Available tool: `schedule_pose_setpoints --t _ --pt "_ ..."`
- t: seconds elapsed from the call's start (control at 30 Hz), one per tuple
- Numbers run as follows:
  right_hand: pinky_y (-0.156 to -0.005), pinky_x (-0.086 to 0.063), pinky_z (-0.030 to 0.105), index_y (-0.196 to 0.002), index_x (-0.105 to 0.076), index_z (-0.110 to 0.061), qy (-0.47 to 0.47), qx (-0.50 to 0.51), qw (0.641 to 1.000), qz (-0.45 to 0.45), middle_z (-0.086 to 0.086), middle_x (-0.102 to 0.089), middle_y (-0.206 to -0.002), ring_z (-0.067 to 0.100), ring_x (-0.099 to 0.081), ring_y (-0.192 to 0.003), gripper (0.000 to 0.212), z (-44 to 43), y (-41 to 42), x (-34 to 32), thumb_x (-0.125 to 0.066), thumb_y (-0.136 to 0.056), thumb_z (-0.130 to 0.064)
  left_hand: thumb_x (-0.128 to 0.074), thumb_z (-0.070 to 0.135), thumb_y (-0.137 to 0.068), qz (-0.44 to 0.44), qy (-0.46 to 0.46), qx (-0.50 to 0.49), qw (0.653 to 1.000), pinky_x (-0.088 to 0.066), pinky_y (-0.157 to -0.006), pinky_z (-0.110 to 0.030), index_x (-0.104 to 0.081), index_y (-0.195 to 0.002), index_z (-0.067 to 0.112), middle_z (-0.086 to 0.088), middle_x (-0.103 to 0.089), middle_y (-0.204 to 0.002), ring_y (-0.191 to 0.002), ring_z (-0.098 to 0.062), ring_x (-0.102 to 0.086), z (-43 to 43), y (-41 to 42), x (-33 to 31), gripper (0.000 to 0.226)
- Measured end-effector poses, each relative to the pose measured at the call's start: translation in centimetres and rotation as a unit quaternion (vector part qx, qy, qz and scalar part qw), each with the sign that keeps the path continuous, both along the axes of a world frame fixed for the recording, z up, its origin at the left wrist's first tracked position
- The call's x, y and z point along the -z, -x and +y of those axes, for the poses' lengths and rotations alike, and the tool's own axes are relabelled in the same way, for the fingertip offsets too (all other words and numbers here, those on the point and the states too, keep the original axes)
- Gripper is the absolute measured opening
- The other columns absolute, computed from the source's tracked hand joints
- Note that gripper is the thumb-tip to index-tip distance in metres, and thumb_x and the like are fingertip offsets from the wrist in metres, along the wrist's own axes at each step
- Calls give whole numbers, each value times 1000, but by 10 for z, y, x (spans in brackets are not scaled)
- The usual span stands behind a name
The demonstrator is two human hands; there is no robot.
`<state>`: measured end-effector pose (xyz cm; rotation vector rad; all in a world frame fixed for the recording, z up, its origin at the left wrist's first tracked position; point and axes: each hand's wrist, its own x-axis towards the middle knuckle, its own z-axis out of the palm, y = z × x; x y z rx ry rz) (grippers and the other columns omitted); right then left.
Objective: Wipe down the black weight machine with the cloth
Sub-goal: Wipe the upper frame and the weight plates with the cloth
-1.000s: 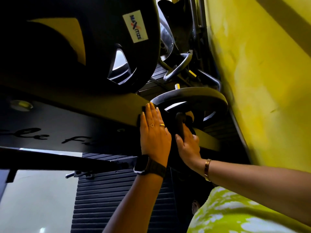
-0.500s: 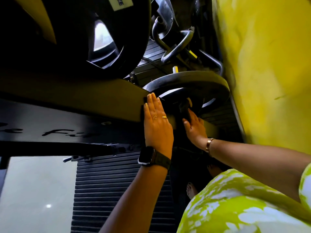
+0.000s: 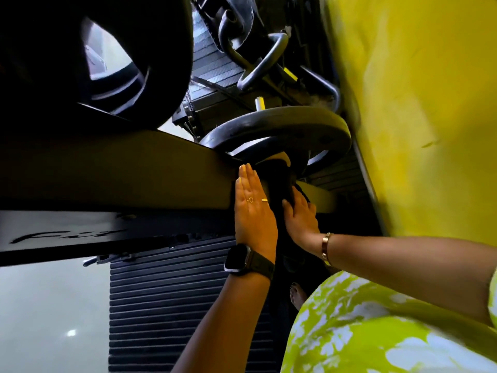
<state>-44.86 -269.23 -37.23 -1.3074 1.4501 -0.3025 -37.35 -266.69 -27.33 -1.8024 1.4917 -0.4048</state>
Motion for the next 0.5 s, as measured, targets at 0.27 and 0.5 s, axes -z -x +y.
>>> schedule_pose_setpoints --t 0.27,0.5 --pt "-116 -20 52 -152 -21 -34 -125 24 992 -17 9 -33 -154 41 -27 -138 50 -53 10 32 -31 -103 -32 -16 39 -104 16 -44 -11 999 12 -109 -48 31 -125 -26 -36 28 -141 -146 -39 9 -6 6 17 82" --pt "-102 -43 55 -140 -32 -56 -219 73 971 -54 7 -50 -140 38 -51 -122 55 -49 6 61 -39 -86 -59 -12 34 -106 19 -69 -4 997 9 -112 -48 28 -128 -24 -32 15 -155 -145 -40 10 -8 9 22 75"
